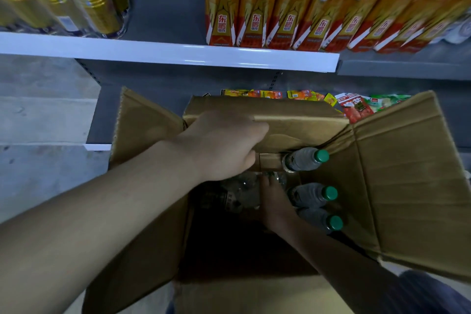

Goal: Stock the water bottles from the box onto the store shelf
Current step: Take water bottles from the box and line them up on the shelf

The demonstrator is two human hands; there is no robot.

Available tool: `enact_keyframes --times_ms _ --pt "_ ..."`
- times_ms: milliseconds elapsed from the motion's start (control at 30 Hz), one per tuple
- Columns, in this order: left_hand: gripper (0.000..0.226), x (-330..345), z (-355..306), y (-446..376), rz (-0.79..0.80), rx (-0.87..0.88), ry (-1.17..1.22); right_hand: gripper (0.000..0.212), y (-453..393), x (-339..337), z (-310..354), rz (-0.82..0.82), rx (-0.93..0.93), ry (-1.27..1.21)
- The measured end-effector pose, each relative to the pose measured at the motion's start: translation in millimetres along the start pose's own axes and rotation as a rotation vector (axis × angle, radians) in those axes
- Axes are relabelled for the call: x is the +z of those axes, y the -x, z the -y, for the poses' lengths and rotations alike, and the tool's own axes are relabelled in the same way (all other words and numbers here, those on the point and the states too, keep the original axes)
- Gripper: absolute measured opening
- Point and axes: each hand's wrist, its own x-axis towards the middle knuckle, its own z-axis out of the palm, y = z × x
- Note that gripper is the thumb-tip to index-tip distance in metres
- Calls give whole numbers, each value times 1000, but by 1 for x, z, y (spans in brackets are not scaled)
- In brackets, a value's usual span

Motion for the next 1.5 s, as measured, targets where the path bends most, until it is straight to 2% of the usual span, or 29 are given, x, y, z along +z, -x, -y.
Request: enact_keyframes --times_ms 100,200,433,667,800,933,1167,1367,1433,1500 --pt "24 -29 -11 14 -26 38 -86 68 14 -21 3 -59 39 -63" --pt "24 -38 -16 25 -52 43 -68 68 27 -46 7 -127 55 -161" --pt "26 -66 -21 43 -75 26 -68 61 37 -84 19 -221 -24 -196" --pt "19 -86 -14 60 -130 18 -55 53 47 -111 46 -315 -46 -398" --pt "30 -101 -9 70 -151 39 -33 58 48 -122 67 -400 -30 -459" --pt "19 -109 11 81 -233 56 -25 62 48 -133 95 -500 -53 -520" --pt "18 -131 63 108 -294 76 -52 61 53 -163 163 -687 -135 -603" --pt "22 -170 139 151 -371 141 -71 62 51 -187 262 -808 -204 -659" --pt "25 -169 141 153 -405 129 -79 62 53 -192 265 -826 -215 -682" --pt "38 -168 143 156 -424 123 -85 62 53 -194 269 -834 -215 -674"
